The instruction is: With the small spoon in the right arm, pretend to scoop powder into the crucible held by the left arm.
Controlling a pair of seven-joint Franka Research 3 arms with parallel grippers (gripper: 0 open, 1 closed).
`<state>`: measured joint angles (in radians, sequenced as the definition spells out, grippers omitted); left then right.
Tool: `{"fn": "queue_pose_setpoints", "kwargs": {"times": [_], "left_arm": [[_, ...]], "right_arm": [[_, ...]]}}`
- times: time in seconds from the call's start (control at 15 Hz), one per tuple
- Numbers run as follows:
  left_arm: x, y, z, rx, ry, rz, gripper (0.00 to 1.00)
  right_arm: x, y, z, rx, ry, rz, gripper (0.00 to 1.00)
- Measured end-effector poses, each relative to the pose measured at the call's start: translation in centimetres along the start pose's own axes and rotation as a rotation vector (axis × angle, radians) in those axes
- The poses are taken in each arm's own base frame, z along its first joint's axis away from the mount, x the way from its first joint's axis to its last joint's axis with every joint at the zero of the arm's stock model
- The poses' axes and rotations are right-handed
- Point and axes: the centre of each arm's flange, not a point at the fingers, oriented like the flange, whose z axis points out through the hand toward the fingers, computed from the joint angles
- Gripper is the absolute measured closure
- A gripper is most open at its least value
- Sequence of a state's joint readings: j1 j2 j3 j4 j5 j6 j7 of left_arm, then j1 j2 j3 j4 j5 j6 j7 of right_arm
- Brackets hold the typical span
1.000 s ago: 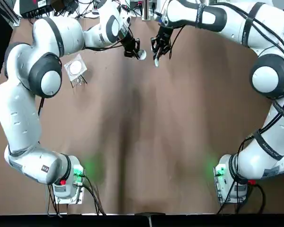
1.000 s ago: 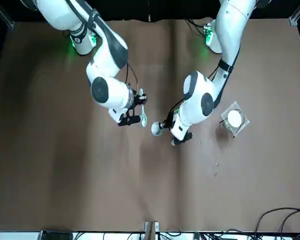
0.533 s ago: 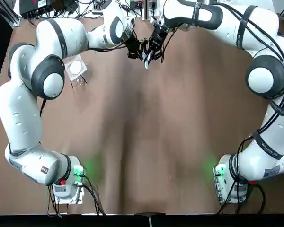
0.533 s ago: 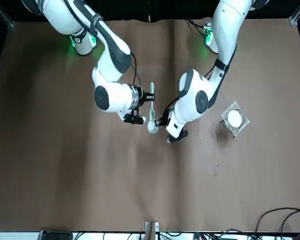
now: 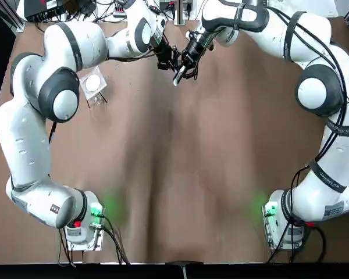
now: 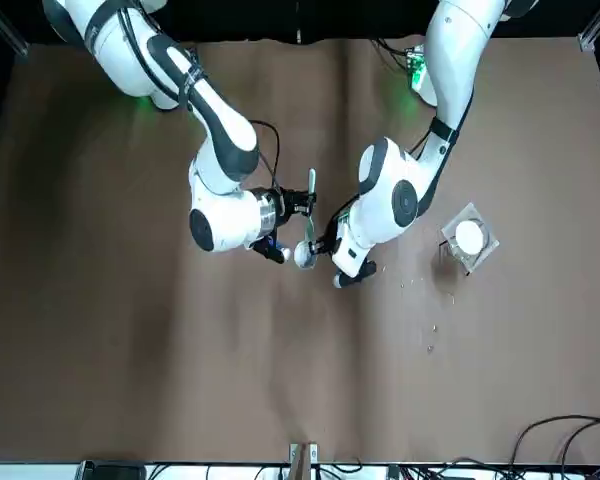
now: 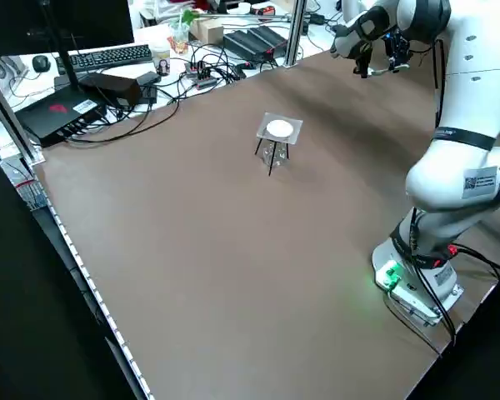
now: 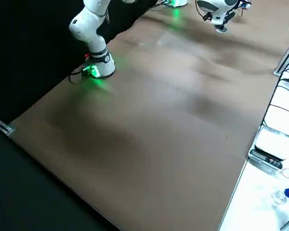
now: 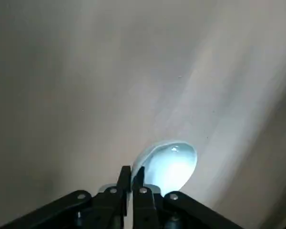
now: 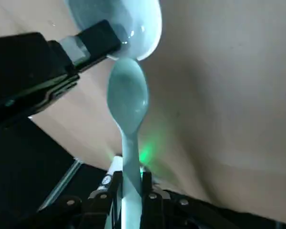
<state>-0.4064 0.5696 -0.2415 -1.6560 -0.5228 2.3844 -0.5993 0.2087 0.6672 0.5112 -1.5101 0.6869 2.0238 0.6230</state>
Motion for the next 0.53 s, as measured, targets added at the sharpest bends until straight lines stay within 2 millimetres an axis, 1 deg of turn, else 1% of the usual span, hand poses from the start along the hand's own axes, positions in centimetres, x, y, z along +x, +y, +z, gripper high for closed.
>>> {"fn": "queue_pose_setpoints", "kwargs": {"times": [0.4,0.53], "left_arm": [[0.0,0.2,-0.2,-0.003,0.002,-0.002,0.94],[0.2,0.1,-0.3,-0.004,0.004,-0.004,0.94]], "right_arm": [[1.0,0.3,-1.8,0.049,-0.005,0.037,0.8],[1.5,0.6,-2.7,0.058,0.001,0.044,0.8]]}}
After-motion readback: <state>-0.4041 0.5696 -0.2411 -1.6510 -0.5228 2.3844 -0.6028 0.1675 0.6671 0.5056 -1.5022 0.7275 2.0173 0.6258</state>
